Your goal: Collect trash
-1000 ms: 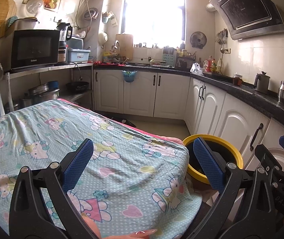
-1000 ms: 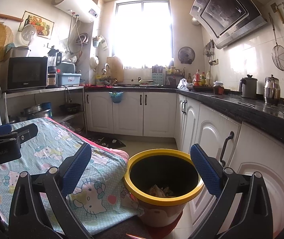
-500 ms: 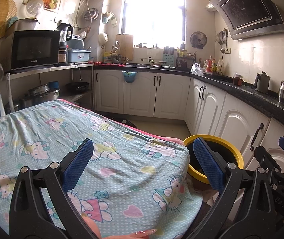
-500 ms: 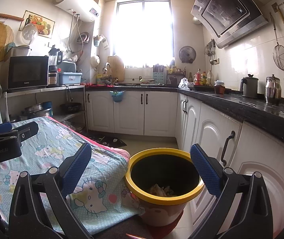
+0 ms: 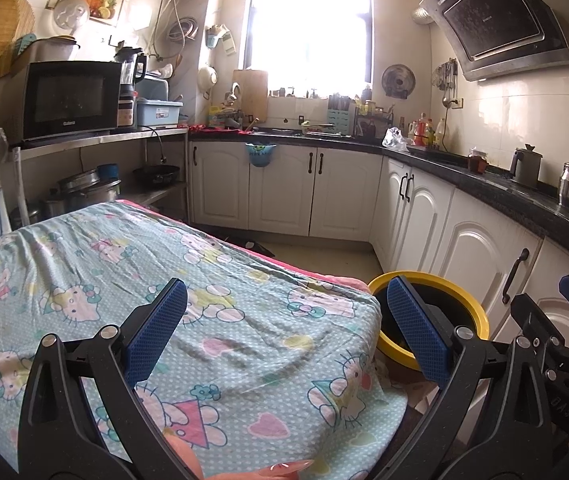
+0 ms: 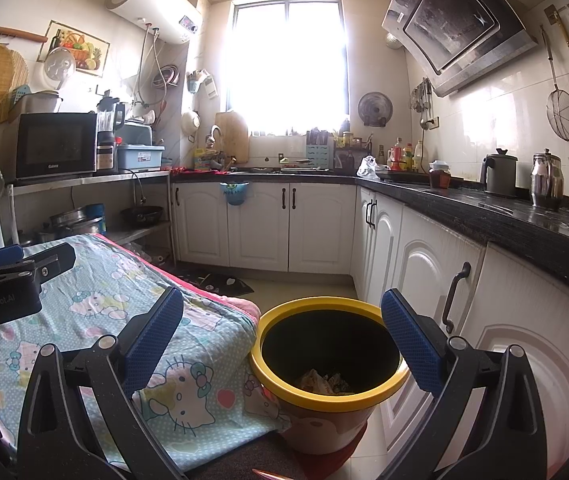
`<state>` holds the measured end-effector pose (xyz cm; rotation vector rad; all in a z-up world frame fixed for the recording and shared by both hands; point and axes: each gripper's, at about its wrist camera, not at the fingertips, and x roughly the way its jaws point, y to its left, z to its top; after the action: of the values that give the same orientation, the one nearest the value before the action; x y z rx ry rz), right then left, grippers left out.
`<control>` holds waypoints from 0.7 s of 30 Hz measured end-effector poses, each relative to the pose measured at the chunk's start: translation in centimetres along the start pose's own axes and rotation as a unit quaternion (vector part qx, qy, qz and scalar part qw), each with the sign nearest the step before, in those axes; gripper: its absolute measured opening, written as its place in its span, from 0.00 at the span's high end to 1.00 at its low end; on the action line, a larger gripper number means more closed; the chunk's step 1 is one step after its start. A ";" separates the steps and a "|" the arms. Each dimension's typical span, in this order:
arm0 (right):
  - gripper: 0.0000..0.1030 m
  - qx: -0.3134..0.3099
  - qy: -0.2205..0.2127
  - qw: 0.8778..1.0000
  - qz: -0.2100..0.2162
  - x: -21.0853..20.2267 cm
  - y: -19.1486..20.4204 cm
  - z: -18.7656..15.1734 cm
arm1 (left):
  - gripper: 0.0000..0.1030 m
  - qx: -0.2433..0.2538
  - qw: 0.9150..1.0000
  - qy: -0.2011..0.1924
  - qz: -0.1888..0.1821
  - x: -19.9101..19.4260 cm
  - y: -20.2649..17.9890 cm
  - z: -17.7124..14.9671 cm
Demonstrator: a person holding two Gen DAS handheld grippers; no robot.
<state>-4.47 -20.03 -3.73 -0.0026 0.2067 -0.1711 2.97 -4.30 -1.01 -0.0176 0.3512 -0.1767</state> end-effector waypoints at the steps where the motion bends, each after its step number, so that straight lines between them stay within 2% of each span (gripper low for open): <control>1: 0.06 0.000 0.001 1.000 0.000 0.0 0.0 0.0 | 0.10 0.002 1.000 0.000 0.002 0.0 0.0 0.0; 10: 0.06 0.001 0.003 1.000 0.002 -0.1 0.2 -0.2 | 0.10 0.018 1.000 0.007 0.002 0.1 -0.6 -0.2; 15: 0.06 -0.003 0.008 1.000 0.013 0.4 0.8 0.3 | 0.10 -0.014 0.999 0.047 -0.015 0.4 0.8 0.1; 18: 0.06 -0.038 0.012 0.997 0.062 1.0 3.5 1.5 | 0.10 -0.049 0.996 0.073 0.006 0.0 3.9 0.4; 20: 0.06 -0.070 0.039 0.988 0.130 2.1 7.3 2.1 | 0.10 -0.087 0.991 0.086 0.054 -1.0 8.6 0.5; 21: 0.06 -0.077 0.056 0.982 0.162 2.6 9.1 2.3 | 0.10 -0.103 0.986 0.093 0.089 -1.6 11.2 0.3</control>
<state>0.02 -11.57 -2.22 -0.1135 0.3282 0.1712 3.51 6.96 -0.73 -0.1752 0.5531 0.0372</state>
